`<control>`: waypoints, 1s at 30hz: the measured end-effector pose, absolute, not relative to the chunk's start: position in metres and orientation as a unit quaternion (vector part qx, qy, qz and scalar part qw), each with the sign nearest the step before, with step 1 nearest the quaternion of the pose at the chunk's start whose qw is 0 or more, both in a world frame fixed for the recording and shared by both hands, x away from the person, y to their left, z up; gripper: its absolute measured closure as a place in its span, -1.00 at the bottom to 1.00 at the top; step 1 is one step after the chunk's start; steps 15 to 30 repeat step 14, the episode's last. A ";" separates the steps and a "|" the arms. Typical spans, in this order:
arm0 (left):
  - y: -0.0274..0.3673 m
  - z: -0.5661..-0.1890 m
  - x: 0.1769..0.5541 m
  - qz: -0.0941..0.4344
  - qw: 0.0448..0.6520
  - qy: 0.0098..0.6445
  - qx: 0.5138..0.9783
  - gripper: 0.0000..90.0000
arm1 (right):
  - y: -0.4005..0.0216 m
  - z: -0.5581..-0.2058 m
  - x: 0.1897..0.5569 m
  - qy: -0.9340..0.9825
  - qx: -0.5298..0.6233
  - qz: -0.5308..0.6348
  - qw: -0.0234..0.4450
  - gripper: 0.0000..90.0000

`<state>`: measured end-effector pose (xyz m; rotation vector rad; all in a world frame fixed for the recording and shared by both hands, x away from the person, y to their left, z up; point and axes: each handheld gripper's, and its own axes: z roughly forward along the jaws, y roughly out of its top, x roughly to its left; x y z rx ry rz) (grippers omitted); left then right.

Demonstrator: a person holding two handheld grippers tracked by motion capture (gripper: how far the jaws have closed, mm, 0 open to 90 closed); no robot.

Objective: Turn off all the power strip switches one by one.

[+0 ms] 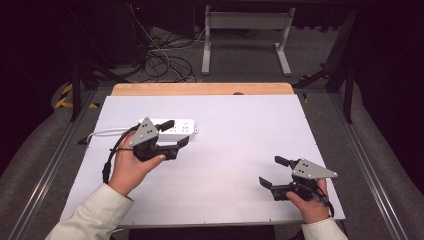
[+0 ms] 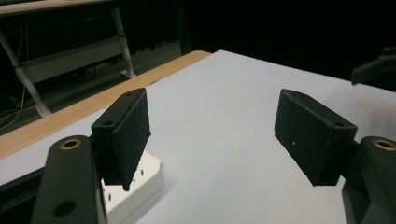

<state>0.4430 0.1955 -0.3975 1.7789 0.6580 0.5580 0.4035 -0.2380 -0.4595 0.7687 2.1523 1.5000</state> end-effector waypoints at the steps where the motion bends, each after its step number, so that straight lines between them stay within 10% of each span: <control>1: 0.199 -0.401 0.439 0.232 0.551 0.278 0.752 -0.39 | -0.238 -0.460 0.403 0.771 0.276 0.537 0.202 -0.75; 30: 0.255 -0.458 0.391 0.221 0.538 0.272 0.767 -0.45 | -0.239 -0.461 0.403 0.770 0.277 0.540 0.199 -0.75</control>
